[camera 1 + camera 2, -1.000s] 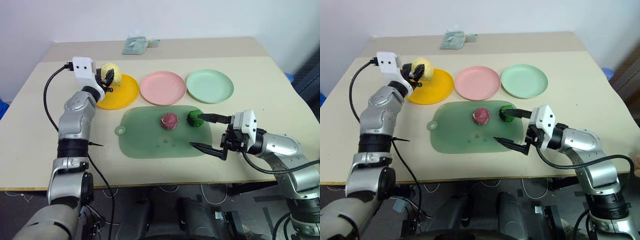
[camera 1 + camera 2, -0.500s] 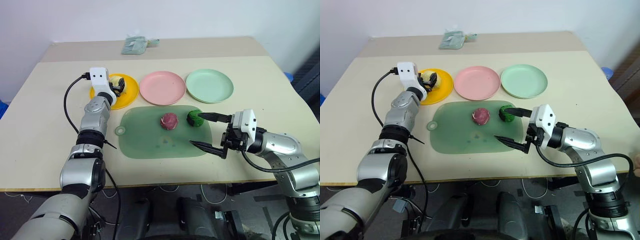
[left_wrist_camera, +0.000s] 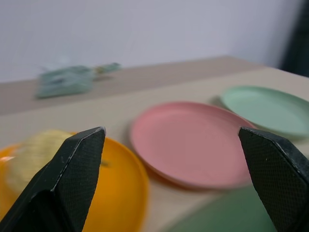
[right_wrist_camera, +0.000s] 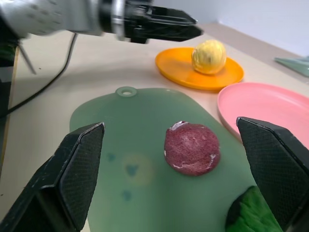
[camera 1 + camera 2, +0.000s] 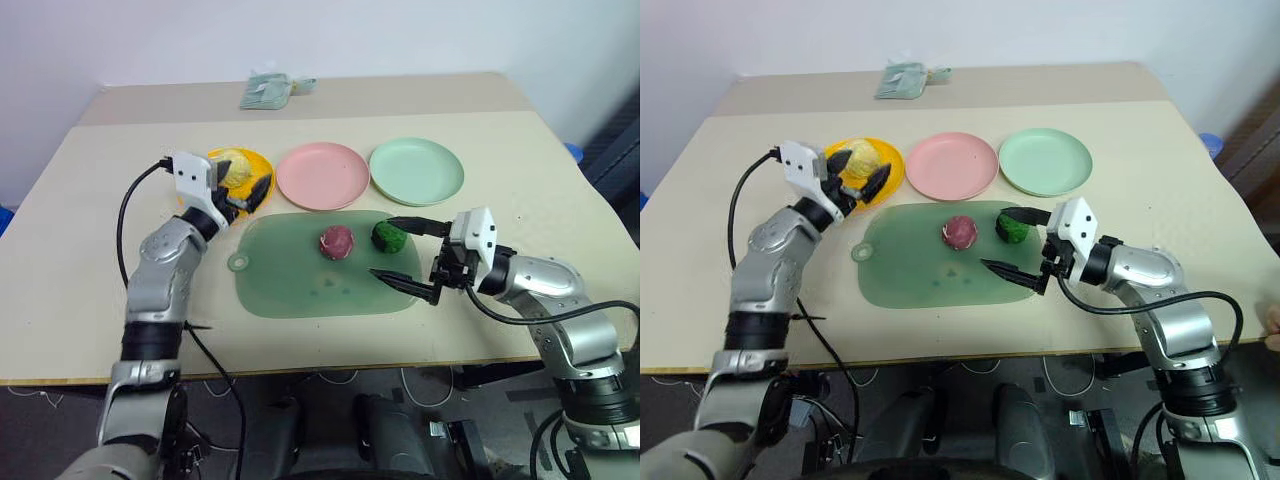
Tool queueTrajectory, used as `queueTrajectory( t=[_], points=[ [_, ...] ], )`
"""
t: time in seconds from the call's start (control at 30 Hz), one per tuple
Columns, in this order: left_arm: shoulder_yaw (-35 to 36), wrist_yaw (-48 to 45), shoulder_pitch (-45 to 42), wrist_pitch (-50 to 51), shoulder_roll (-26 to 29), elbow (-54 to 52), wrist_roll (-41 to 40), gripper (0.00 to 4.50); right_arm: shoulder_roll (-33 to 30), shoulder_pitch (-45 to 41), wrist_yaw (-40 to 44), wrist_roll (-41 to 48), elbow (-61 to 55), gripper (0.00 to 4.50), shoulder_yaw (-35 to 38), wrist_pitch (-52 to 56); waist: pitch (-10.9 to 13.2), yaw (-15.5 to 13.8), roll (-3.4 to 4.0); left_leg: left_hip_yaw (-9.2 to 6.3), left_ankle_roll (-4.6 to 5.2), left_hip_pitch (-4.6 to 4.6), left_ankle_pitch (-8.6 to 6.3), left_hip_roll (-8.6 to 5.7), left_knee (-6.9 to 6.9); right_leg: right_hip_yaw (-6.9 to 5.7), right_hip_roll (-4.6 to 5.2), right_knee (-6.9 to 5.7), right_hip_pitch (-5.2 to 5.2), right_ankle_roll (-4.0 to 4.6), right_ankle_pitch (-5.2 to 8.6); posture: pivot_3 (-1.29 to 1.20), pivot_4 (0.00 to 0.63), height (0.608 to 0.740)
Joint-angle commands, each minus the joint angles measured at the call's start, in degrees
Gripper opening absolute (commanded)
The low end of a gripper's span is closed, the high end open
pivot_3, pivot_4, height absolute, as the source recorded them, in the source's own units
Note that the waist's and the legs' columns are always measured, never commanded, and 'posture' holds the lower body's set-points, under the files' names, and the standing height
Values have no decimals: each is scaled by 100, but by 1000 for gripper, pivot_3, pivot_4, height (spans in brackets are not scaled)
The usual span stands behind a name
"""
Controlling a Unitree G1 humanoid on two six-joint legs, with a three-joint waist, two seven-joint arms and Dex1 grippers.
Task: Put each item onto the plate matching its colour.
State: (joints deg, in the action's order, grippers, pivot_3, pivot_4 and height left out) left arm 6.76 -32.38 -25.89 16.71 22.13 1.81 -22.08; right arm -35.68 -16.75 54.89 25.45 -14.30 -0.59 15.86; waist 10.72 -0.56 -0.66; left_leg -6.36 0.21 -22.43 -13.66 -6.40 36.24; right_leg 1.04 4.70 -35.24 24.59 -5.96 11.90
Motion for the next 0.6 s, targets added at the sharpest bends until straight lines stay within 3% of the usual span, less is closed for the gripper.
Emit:
queueTrajectory(
  t=[0.03,0.4,0.6],
  points=[
    [4,-683,409,295,381,-691,-400,4488,180,-346,-98,-235,205,4500,-182,-147,0,1,0,0,0,1,0,0,0,0,0,0,0,1,0,0,150,740],
    [245,-2819,1779,205,1792,-1376,-1015,4488,722,-1443,-491,-1053,1273,4500,-828,146,-1,28,3,0,-2,0,0,6,-13,0,-2,1,8,7,1,0,150,740],
    [197,-2983,1902,101,1851,-1499,-990,4488,822,-1656,-404,-1197,1391,4500,-1089,489,-1,-14,3,0,-1,0,0,6,-9,0,0,4,5,9,0,0,150,740]
  ],
)
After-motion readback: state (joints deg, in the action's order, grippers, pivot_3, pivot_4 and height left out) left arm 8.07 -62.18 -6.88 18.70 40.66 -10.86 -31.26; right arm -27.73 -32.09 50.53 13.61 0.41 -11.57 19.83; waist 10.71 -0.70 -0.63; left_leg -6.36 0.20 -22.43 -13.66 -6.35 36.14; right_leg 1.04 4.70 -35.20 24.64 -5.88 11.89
